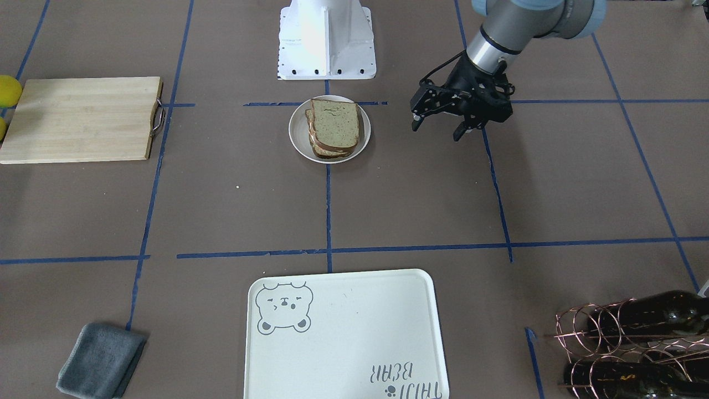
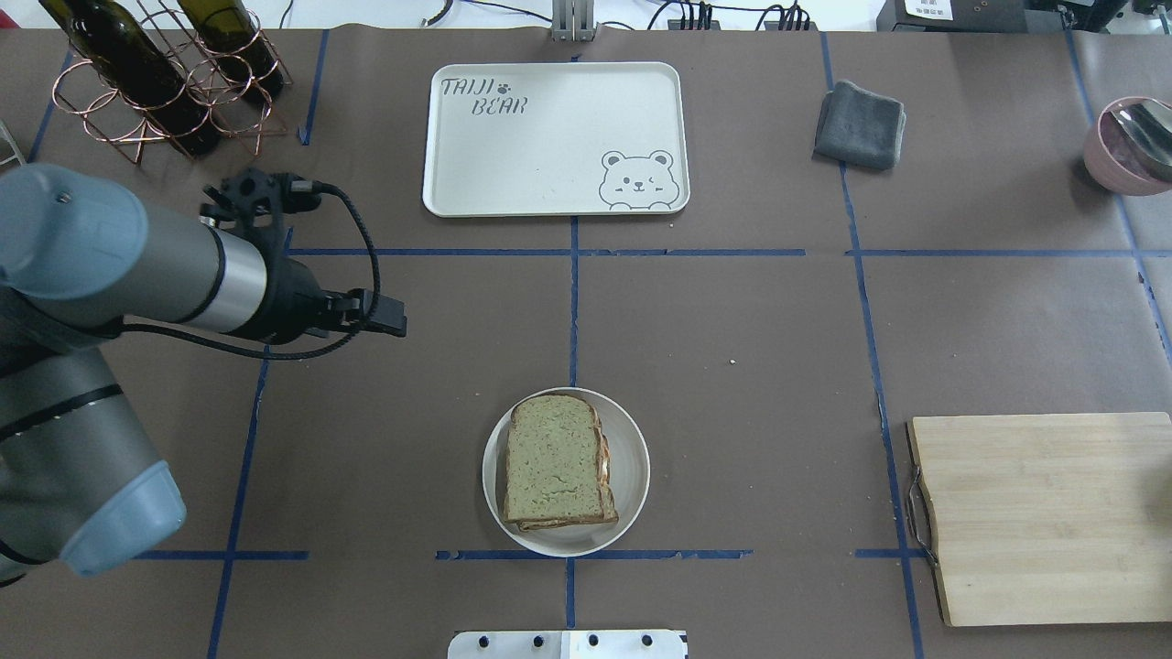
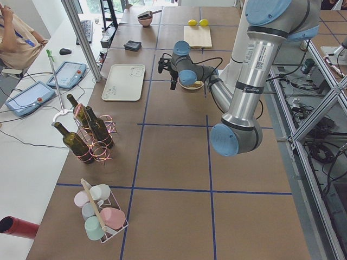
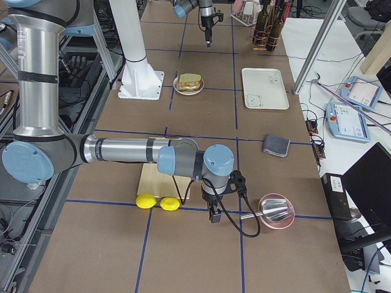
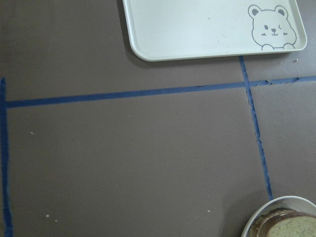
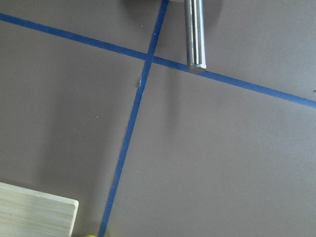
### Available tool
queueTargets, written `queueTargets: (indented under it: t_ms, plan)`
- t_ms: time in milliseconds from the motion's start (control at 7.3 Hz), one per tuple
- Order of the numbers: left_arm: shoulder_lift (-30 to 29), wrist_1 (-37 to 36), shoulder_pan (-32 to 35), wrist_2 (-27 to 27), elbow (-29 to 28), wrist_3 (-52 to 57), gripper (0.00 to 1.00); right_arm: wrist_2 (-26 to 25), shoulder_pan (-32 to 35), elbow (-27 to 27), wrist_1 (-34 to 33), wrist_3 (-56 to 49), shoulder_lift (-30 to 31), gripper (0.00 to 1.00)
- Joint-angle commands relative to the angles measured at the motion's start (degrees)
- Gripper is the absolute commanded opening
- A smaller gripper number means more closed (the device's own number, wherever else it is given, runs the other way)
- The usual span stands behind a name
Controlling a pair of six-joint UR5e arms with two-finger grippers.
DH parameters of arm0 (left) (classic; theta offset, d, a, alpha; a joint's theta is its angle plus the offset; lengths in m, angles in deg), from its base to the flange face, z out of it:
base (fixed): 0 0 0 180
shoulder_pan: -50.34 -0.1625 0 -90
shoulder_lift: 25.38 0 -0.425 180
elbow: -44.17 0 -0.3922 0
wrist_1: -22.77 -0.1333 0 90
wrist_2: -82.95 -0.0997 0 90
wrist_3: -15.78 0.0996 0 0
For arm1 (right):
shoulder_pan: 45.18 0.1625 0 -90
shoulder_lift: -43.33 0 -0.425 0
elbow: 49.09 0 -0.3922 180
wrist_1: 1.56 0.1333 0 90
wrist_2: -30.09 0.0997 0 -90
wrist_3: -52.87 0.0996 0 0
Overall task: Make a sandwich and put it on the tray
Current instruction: 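Move the left gripper to the sandwich plate and grasp its rim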
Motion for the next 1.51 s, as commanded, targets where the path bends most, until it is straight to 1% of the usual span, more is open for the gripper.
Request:
queueTargets:
  t_ms: [0,274,548,822,959,1096,1370]
  plan:
    - [-2.9,1.1,-6.9,-5.4,-4.3,-7.0,0.83,-1.1,0.8,-0.4,-0.8,-0.2,0.1,1.0]
    - [-2.9,7.2,-10.7,-8.4,-8.5,-10.0,0.82,-0.9,0.8,-0.5,-0.6,-0.2,0.7,1.0]
    - [-3.0,7.6,-13.6,-9.4,-10.1,-10.4,0.81,-0.9,0.8,-0.6,-0.6,-0.2,0.9,1.0]
    - [-3.8,7.7,-14.2,-9.4,-10.5,-10.5,0.68,-0.9,0.8,-0.7,-0.6,-0.2,1.0,1.0]
    - [-3.9,7.9,-14.7,-9.3,-10.5,-10.4,0.67,-1.0,0.8,-0.6,-0.6,-0.2,1.0,1.0]
    - [-4.0,9.2,-15.8,-9.4,-11.2,-10.5,0.65,-1.0,0.8,-0.6,-0.6,-0.2,1.2,1.0]
    - [-3.9,11.5,-16.0,-9.3,-12.4,-11.5,0.46,-1.1,0.8,-0.6,-0.6,-0.2,1.3,1.0]
